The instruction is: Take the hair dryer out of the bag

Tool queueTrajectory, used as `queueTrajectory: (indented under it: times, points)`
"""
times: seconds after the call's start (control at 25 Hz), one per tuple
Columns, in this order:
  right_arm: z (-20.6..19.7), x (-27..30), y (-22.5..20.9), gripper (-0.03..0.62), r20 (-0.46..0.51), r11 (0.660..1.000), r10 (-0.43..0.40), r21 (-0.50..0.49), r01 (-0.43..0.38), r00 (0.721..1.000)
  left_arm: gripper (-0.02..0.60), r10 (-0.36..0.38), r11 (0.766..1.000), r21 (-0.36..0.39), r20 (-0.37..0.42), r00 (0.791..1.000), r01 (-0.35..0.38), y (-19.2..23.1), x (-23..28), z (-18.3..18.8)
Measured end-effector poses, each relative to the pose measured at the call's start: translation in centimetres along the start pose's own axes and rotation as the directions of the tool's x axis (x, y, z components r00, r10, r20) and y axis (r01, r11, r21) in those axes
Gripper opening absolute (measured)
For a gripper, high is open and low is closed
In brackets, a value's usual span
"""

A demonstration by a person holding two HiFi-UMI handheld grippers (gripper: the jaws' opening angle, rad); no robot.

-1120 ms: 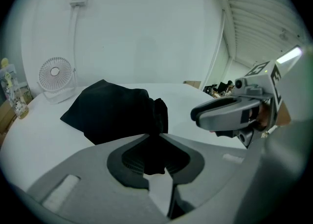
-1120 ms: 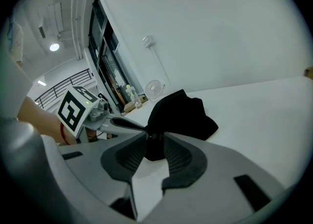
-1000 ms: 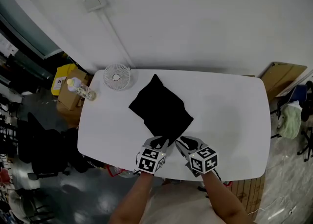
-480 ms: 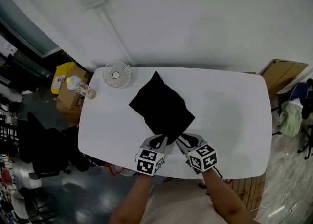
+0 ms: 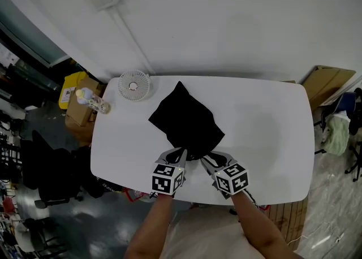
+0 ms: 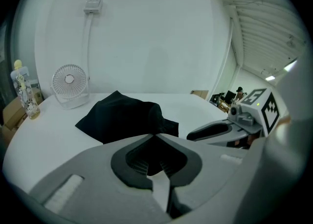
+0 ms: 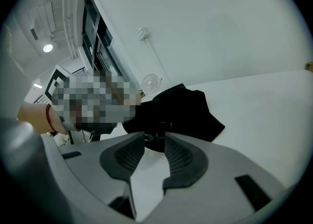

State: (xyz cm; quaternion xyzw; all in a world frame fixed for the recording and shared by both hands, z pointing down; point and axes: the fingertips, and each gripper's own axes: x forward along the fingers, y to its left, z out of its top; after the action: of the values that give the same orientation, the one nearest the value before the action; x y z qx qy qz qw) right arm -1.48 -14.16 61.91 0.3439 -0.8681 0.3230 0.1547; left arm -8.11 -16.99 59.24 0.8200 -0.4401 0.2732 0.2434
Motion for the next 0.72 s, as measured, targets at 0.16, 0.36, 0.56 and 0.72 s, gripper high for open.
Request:
queueTrajectory:
  times: [0.16,0.36,0.56,0.72]
  points:
    - [-0.1,1.2,0.3,0.149,-0.027,0.993,0.040,0.113,-0.036,0.999,0.020,0.013,1.000,-0.018,-0.031,0.999,-0.013,1.0,0.1,-0.4]
    - [-0.2,3.2,0.0,0.194,-0.086,0.980,0.038,0.196,-0.020,0.996,0.020,0.023,0.998,-0.059,-0.051,0.998,-0.026,2.1,0.2,-1.3]
    - [-0.4,4.8,-0.4,0.265,-0.116,0.976,-0.009,0.216,0.034,0.993,0.020,0.015,0.997,-0.071,-0.056,0.998,-0.019,2.2,0.3,-1.9]
    - [-0.7,5.7,-0.2,0.267,-0.156,0.976,-0.028,0.209,0.061,0.987,0.020,0.009,0.997,-0.080,-0.051,0.999,-0.013,2.2,0.4,-1.8]
